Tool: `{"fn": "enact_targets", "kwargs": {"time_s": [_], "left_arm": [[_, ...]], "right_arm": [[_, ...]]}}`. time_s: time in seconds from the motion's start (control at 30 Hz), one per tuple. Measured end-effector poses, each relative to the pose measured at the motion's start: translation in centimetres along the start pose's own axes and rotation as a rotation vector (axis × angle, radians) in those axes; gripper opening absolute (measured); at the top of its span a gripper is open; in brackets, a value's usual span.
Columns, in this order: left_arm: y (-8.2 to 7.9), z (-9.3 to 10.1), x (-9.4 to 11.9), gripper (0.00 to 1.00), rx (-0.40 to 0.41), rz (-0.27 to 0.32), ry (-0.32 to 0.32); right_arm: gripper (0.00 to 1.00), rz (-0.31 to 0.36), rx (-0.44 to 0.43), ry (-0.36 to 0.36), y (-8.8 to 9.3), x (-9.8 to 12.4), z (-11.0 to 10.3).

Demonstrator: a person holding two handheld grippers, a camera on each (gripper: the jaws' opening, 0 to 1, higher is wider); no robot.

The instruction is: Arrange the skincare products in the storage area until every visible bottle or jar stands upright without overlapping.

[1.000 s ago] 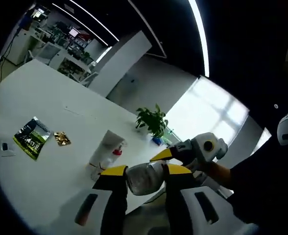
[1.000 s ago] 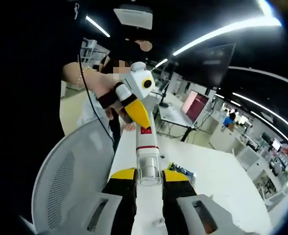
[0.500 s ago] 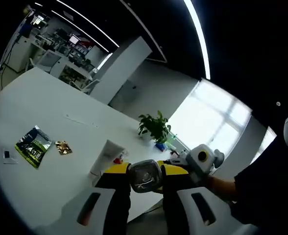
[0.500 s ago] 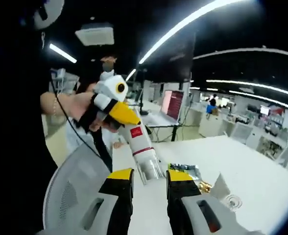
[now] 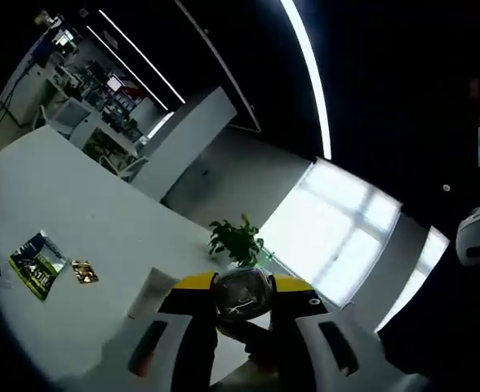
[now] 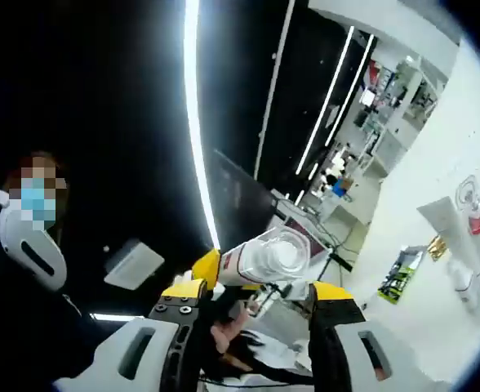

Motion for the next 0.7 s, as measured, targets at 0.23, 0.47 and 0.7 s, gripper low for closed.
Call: {"fn": "enact_targets", "kwargs": {"time_s": [0.23, 0.47, 0.7], "left_arm": [[0.4, 1.3, 0.0, 0.19, 0.019, 0.024, 0.051], [0.8, 2.0, -0.2, 0.19, 0.051, 0.044, 0.074], [1.0, 1.7, -0.2, 0.19, 0.070, 0.041, 0.090]], "right_arm": [[0.37, 0.118, -0.074, -0.031, -0.7, -1.5, -1.6], [0.25, 0.154, -0.082, -0.025, -1.1, -1.3, -1.9], [0.24, 0.140, -0.021, -0.027, -1.5, -0.8, -2.3]]}}
Point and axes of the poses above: the point that each gripper's makers call its tool centre point, and the gripper's own axes: x roughly backward along the fingers, z roughly to its right, y roughly out of its underside, the point moved 5 cm from there along x, roughly backward along the fingers, and after that the axes turned 2 degrees about y, right-handed, at the moved point
